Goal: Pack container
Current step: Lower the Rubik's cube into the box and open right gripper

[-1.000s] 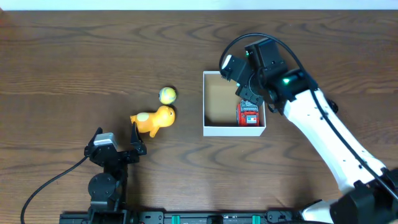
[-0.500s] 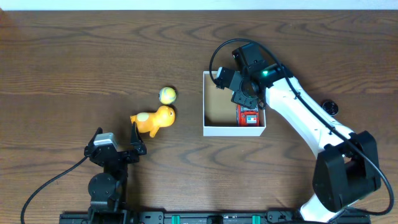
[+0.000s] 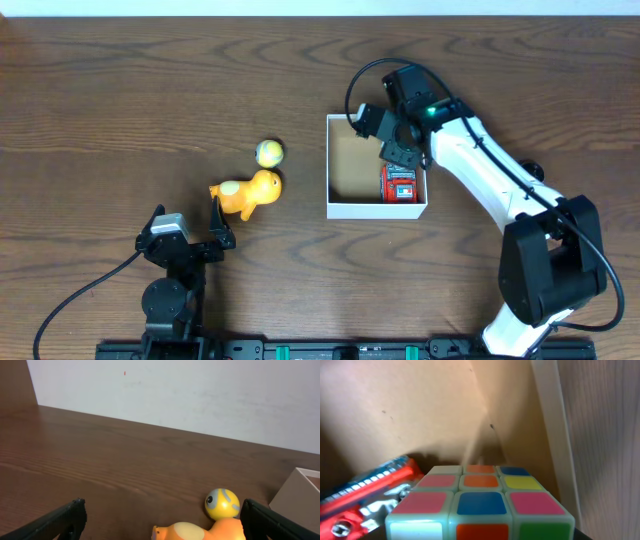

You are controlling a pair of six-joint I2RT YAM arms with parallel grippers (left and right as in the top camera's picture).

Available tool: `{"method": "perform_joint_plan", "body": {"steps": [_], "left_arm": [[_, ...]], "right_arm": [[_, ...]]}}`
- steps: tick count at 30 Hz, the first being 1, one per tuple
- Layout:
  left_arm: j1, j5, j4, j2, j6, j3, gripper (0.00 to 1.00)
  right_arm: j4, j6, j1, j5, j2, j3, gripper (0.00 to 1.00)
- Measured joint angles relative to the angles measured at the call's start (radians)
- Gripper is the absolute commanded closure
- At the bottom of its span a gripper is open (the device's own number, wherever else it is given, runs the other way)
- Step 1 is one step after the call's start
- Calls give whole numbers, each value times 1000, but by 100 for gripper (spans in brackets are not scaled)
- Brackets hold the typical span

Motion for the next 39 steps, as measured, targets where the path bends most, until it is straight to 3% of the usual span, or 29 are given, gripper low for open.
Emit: {"method": "perform_joint_plan", "body": {"steps": [24, 26, 31, 36, 39], "left_arm": [[0, 0, 0, 0, 0, 0, 2], [0, 0, 0, 0, 0, 0, 2], [0, 0, 0, 0, 0, 0, 2], [0, 0, 0, 0, 0, 0, 2], [0, 0, 0, 0, 0, 0, 2]], "right_arm": [[3, -143, -9, -18, 0, 0, 52], [3, -148, -9, -21, 1, 0, 45], [3, -150, -9, -23, 14, 0, 38], [7, -151, -9, -26, 42, 0, 23], [9, -150, -10, -23, 43, 0, 20]]}}
